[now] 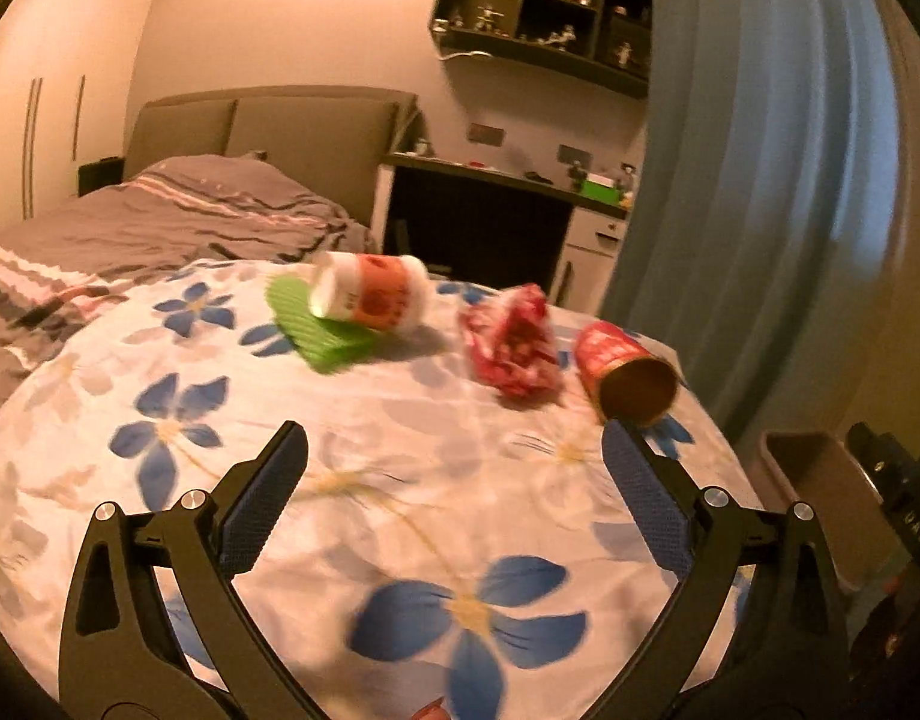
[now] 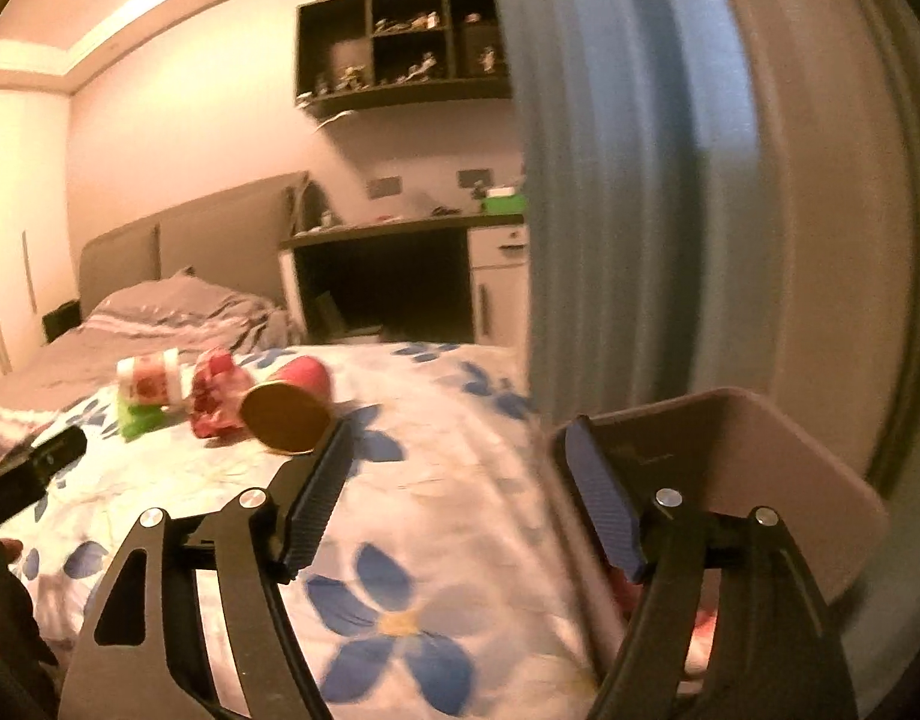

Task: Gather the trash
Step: 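Move both open tools back to the trash pile, then grasp the red printed wrapper with the left tool while the right tool grasps the red paper cup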

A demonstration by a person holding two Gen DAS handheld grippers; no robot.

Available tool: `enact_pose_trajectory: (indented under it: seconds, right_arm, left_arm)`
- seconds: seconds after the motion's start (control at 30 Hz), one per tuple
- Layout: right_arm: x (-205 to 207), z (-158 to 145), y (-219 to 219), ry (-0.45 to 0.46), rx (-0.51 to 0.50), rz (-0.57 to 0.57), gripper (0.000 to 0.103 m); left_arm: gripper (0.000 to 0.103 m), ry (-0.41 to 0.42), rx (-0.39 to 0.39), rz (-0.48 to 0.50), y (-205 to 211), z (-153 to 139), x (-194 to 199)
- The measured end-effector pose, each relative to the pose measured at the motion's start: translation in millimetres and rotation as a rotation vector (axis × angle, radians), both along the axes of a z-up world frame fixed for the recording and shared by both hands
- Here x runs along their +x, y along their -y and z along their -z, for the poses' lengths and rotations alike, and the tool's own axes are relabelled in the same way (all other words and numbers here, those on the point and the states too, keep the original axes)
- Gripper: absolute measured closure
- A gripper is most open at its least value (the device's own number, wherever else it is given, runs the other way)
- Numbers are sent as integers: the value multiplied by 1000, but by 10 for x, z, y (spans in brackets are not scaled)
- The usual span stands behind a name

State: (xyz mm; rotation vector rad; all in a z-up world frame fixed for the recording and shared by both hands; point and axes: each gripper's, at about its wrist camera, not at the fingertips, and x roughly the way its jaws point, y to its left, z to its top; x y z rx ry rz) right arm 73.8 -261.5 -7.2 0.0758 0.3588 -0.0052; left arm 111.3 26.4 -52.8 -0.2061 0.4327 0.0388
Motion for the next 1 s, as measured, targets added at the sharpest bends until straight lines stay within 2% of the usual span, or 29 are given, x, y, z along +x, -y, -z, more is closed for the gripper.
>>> enact_pose_trajectory:
  seconds: [0.2,0.4,0.63,0.77,0.9,1.0]
  right_arm:
    - [398,69,-340,-51,18,-88,31]
    - [839,187,-619,-128,-47,-125,31]
    - [1263,227,-843,-204,-112,-164,42]
    - [1408,253,-942,-230,-138,-179,57]
    - [1463,300,-959,-259,-143,-194,85]
    - [1442,304,-945,-257,-138,-202,97]
  left_arm:
    - [6,13,-1,-51,-234,-88,117]
    - [6,17,25,-45,-244,-124,339]
    - [6,9,29,-11,-154,-130,616]
    - [6,0,14,15,-107,-112,754]
    - [6,-12,4,52,-57,-94,891]
    - [6,-30,5,74,4,-66,1006]
